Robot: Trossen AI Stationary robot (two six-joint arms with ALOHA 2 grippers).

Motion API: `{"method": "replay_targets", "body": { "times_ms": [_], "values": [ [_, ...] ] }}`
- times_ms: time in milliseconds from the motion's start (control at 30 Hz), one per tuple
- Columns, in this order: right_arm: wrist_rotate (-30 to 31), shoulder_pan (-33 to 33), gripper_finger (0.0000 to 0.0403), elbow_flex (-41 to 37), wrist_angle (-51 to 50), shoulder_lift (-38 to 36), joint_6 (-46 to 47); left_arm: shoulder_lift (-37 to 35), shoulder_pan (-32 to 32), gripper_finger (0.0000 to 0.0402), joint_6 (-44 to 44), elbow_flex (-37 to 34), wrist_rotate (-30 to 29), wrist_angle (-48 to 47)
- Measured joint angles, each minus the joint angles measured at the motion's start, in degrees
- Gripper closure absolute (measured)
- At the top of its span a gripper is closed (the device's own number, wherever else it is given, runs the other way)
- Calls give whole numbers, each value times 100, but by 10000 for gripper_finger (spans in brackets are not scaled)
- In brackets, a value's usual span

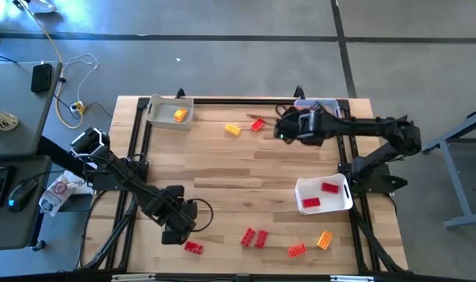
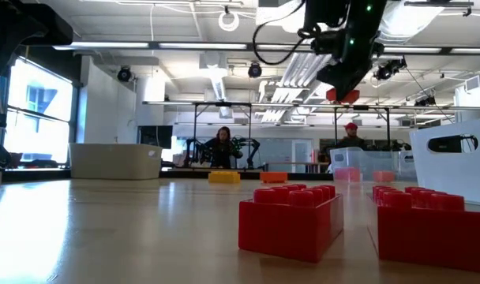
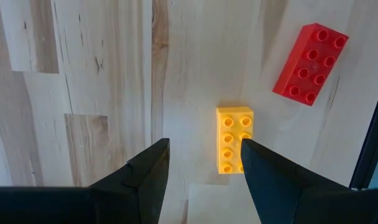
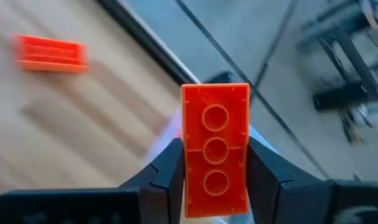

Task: Sort & place blocks by color
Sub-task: Put the orange block into the transparent bin

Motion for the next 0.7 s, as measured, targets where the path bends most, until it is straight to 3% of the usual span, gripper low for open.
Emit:
{"method": "replay_targets", "body": {
  "times_ms": [167, 333, 700],
  "values": [
    [-359, -816, 298, 0, 9, 102, -125, 2, 0, 216, 0, 0, 0, 3],
    [-1323, -1642, 298, 0, 1, 238, -344, 2, -2, 216, -17, 0, 2, 4],
    [-2705, -2951, 298, 0, 177, 878, -1034, 2, -153, 216, -182, 0, -19, 7]
  ]
}}
